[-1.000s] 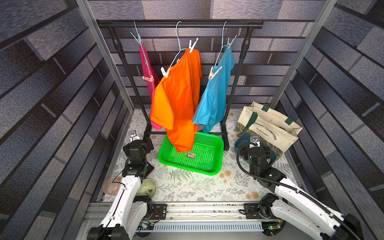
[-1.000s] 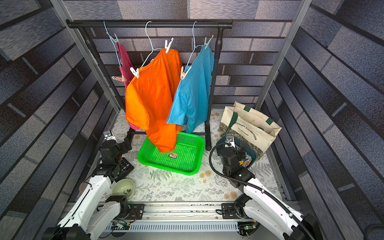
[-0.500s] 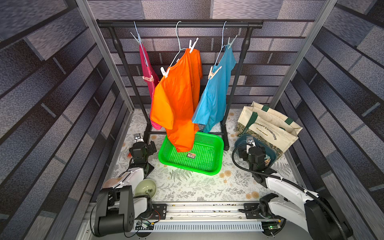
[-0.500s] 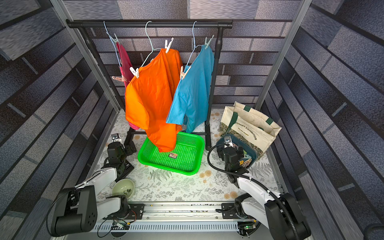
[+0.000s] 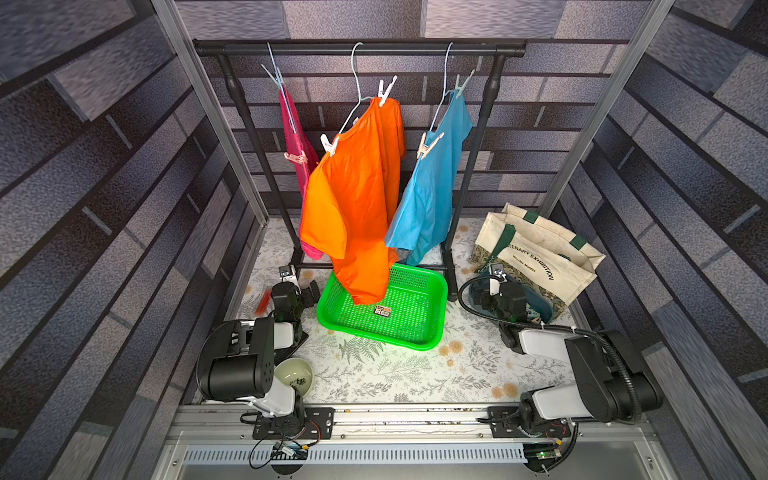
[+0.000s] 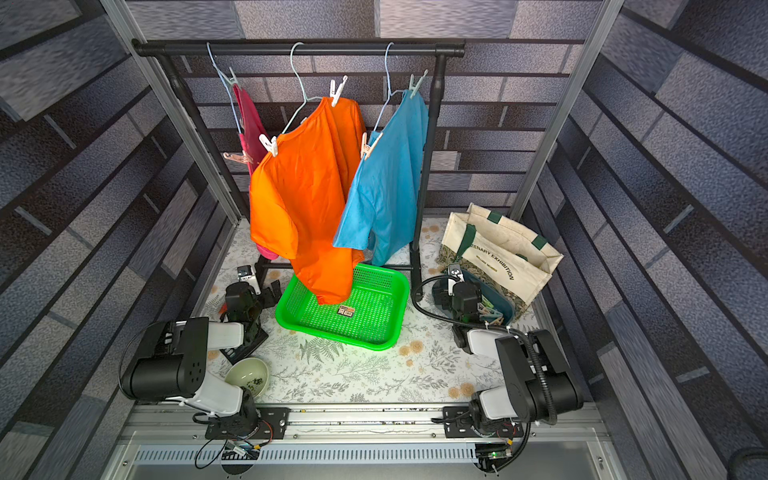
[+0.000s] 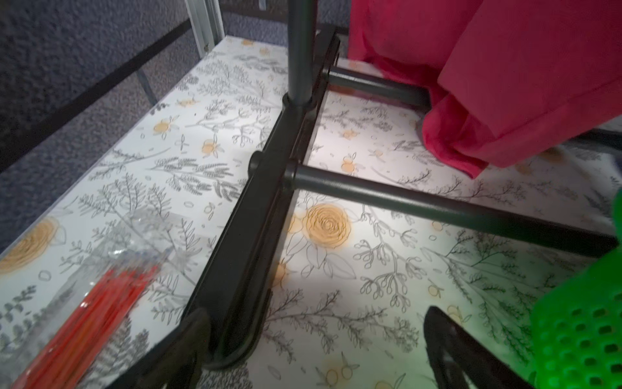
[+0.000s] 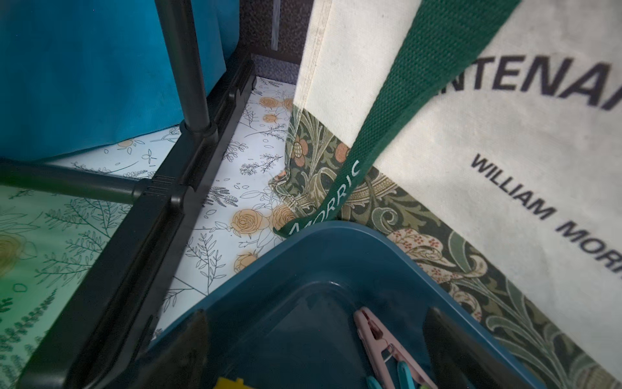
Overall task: Use clothespins to secure the t-shirt on both sides of the hanger
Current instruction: Reset both arms
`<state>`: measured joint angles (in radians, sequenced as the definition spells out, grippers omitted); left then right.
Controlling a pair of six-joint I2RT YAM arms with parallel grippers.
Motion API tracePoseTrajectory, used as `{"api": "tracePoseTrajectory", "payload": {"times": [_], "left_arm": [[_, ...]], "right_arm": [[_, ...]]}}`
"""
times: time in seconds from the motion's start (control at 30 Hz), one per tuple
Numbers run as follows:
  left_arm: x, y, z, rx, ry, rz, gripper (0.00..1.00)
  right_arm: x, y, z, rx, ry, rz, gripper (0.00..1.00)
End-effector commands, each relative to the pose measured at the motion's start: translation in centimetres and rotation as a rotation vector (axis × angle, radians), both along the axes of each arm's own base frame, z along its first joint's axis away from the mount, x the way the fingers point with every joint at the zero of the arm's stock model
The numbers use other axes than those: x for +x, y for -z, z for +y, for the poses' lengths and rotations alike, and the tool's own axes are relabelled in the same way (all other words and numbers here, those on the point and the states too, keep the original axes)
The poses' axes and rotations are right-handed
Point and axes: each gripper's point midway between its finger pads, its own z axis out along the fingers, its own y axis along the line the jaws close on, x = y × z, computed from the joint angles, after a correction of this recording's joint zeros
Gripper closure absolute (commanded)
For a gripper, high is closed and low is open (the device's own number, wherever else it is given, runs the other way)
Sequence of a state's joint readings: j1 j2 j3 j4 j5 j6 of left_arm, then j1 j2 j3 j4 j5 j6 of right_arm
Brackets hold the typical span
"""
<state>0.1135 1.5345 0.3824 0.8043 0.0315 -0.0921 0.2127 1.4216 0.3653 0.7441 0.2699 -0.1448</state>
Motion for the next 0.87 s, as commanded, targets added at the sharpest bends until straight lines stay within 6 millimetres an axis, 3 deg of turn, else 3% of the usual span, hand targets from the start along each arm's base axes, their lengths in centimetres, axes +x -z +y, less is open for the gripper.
{"api": "tracePoseTrajectory", "payload": {"times": [0.0, 0.17, 0.23, 0.37, 0.73, 0.83], "left_arm": [[1.0, -1.5, -1.6, 0.013, 0.101, -0.06, 0.0], [1.2, -1.5, -2.0, 0.011, 0.127, -0.05, 0.0], [1.2, -1.5, -1.9, 0.012, 0.124, -0.048, 0.0], [1.2, -1.4, -1.8, 0.013, 0.113, -0.044, 0.0], [1.3, -1.5, -1.8, 0.018, 0.109, -0.045, 0.0], [1.3, -1.3, -1.0, 0.037, 0.046, -0.03, 0.0]], "right_arm": [[0.3, -1.2, 0.2, 0.056, -0.051, -0.06, 0.0], [0.7, 0.0, -1.0, 0.175, -0.068, -0.1, 0.0], [0.9, 0.8, -1.1, 0.172, -0.066, -0.015, 0.0], [1.7, 0.8, -3.0, 0.182, 0.05, -0.014, 0.0], [1.8, 0.9, -3.1, 0.19, 0.054, -0.004, 0.0], [1.6, 0.8, -3.2, 0.19, 0.054, -0.012, 0.0]]}}
